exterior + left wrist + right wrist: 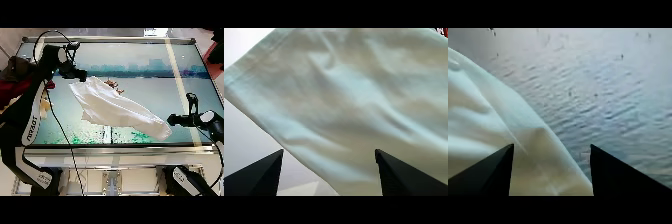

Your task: Fold the shirts.

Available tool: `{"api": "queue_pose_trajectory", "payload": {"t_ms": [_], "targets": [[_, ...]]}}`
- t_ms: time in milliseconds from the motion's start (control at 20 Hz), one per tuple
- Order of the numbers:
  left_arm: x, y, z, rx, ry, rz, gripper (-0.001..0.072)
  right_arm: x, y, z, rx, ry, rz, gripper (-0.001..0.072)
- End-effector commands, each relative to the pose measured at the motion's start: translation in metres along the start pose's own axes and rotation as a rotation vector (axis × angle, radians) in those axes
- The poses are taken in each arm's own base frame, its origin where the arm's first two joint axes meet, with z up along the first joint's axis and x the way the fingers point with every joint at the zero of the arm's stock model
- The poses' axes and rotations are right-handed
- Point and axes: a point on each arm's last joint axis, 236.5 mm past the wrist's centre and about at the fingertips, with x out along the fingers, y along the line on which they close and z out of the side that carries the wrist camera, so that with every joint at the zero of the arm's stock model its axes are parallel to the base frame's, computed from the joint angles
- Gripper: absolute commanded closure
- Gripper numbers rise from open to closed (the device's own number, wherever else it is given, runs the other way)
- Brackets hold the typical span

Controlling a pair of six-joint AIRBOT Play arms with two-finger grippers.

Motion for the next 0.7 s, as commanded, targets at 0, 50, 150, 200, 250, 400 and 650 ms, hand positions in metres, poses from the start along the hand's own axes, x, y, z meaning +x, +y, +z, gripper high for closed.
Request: {"api": "queue_pose_trajectory", "payload": {"t_ms": [0, 50, 150, 200, 250, 400, 650], "targets": [[0.003, 0.004, 0.013, -0.007, -0.055, 0.005, 0.0067, 0.034, 0.022, -0.004, 0.077, 0.019, 0.139, 0.0126], [0.003, 0.004, 0.014, -0.002, -0.058, 0.005, 0.0067, 0.04, 0.027, -0.005, 0.094, 0.029, 0.172, 0.0097], [0.003, 0.004, 0.014, 0.011, -0.058, 0.007, 0.0067, 0.046, 0.029, -0.008, 0.1, 0.045, 0.188, 0.0096], [0.003, 0.004, 0.013, 0.018, -0.058, 0.008, 0.0067, 0.047, 0.028, -0.009, 0.099, 0.046, 0.188, 0.0097], [0.003, 0.004, 0.014, 0.024, -0.059, 0.008, 0.0067, 0.046, 0.031, -0.009, 0.098, 0.046, 0.197, 0.0098], [0.003, 0.004, 0.016, 0.023, -0.07, 0.008, 0.0067, 0.042, 0.047, -0.018, 0.062, 0.085, 0.265, 0.0107], [0.003, 0.005, 0.016, 0.024, -0.066, 0.01, 0.0067, 0.039, 0.057, -0.015, 0.075, 0.077, 0.311, 0.0677]]}}
